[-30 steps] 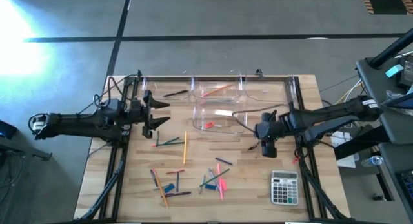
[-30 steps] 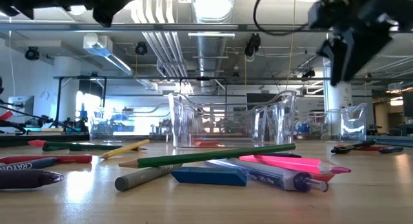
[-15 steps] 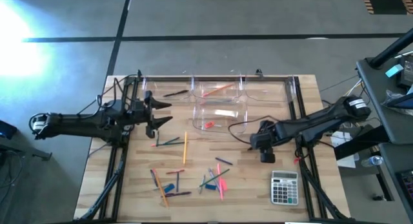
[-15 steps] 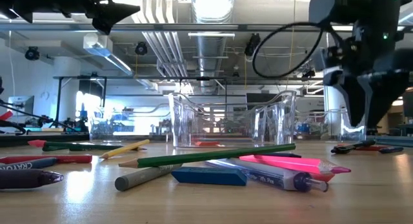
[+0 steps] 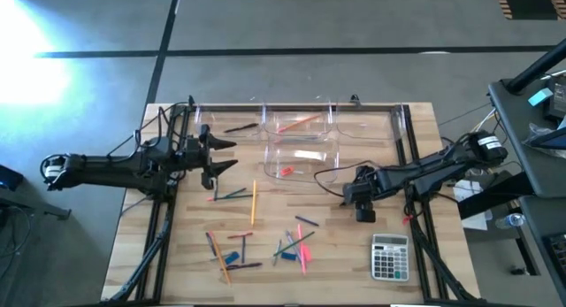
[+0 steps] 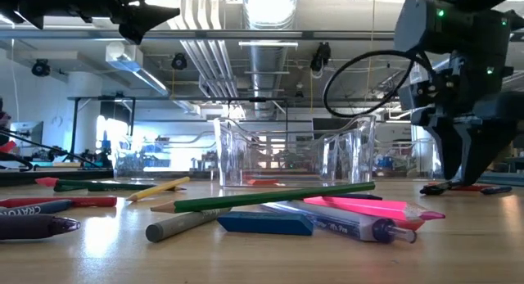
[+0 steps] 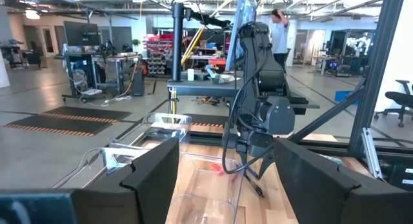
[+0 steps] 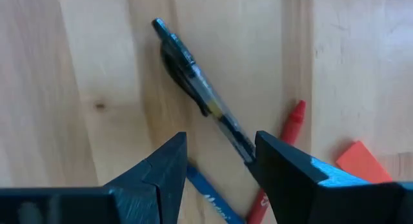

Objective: Sort crayons/erasers/pens/pencils in bins
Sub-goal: Put the black pen into the top left transparent bin

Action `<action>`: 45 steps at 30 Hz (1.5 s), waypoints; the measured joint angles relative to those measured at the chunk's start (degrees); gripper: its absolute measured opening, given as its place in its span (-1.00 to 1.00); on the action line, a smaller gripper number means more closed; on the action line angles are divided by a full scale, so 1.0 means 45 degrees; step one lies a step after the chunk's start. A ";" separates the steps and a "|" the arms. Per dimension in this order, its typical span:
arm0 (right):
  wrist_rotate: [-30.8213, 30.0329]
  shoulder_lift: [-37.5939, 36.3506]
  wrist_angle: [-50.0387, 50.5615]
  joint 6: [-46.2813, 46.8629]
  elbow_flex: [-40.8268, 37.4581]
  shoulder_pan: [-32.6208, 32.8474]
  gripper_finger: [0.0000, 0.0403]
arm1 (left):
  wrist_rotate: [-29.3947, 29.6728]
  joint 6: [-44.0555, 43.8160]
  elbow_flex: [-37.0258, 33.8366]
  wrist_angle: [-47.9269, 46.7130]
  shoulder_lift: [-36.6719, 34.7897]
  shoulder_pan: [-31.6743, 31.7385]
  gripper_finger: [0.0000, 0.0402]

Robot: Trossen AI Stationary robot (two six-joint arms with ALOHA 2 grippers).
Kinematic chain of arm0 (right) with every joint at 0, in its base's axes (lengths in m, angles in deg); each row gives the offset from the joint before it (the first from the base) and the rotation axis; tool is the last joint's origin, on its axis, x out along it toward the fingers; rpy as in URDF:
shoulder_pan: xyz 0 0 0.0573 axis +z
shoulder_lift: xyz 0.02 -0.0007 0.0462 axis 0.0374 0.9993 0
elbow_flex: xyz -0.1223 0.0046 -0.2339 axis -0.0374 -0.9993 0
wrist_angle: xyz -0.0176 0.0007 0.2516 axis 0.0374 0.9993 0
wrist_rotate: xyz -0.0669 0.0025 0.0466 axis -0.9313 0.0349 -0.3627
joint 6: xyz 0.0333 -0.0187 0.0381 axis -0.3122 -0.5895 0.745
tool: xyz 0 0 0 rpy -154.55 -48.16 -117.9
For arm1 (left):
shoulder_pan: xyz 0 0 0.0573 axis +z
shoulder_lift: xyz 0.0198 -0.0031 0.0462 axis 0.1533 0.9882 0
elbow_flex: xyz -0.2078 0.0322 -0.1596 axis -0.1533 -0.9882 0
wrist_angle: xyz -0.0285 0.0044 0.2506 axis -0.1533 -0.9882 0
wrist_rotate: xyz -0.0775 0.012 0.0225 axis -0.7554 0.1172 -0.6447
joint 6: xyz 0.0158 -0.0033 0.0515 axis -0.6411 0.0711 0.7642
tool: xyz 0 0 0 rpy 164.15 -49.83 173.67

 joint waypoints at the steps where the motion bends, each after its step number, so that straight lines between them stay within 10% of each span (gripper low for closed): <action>1: 0.0000 -0.0009 -0.0155 -0.0045 -0.0062 -0.0054 -0.14 | 0.0000 -0.0001 0.0007 0.0028 0.0038 0.0000 0.19; 45: -0.0232 0.0180 0.0733 -0.1177 0.1486 -0.0221 -0.88 | -0.0005 0.0010 0.0017 0.0570 0.0442 0.0000 0.19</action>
